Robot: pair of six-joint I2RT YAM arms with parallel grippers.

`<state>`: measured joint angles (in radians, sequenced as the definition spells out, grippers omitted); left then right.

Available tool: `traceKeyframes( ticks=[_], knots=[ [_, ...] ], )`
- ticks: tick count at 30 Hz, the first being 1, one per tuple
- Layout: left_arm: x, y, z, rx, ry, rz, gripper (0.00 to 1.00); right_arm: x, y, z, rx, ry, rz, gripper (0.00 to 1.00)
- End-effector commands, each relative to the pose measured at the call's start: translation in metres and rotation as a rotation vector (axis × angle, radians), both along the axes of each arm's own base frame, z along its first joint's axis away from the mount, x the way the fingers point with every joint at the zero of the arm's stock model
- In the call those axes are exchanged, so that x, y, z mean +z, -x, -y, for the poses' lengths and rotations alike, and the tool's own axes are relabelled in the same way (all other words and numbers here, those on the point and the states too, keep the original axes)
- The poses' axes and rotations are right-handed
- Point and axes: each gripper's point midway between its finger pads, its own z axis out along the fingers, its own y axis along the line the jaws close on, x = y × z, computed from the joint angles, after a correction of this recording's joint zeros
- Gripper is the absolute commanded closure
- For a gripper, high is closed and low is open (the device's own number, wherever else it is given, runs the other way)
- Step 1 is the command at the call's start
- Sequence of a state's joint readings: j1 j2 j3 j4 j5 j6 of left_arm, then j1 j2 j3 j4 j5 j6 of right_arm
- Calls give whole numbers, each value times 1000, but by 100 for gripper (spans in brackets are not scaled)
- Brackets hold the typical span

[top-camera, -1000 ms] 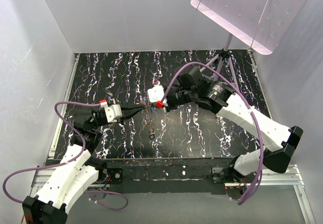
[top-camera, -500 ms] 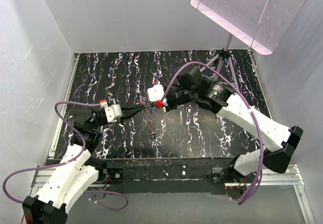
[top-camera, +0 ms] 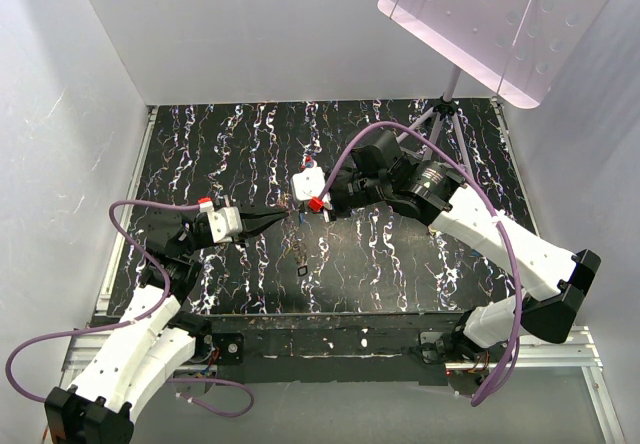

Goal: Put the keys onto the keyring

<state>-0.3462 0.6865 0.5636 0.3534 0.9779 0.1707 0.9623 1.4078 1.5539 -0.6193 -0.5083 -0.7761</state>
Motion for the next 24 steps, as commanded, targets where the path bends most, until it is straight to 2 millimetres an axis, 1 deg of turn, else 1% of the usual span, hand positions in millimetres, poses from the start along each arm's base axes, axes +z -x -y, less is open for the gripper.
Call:
traceKeyframes(
  ticks=[1,16,24],
  knots=[
    [10,3,1,-12,15,43,100,28,7,-10,47,-92,12,99],
    [8,4,2,-23,15,36,100,29,9,-12,57,-98,-4,99],
    [6,1,2,-13,5,25,100,31,10,-11,58,-100,3,99]
  ],
)
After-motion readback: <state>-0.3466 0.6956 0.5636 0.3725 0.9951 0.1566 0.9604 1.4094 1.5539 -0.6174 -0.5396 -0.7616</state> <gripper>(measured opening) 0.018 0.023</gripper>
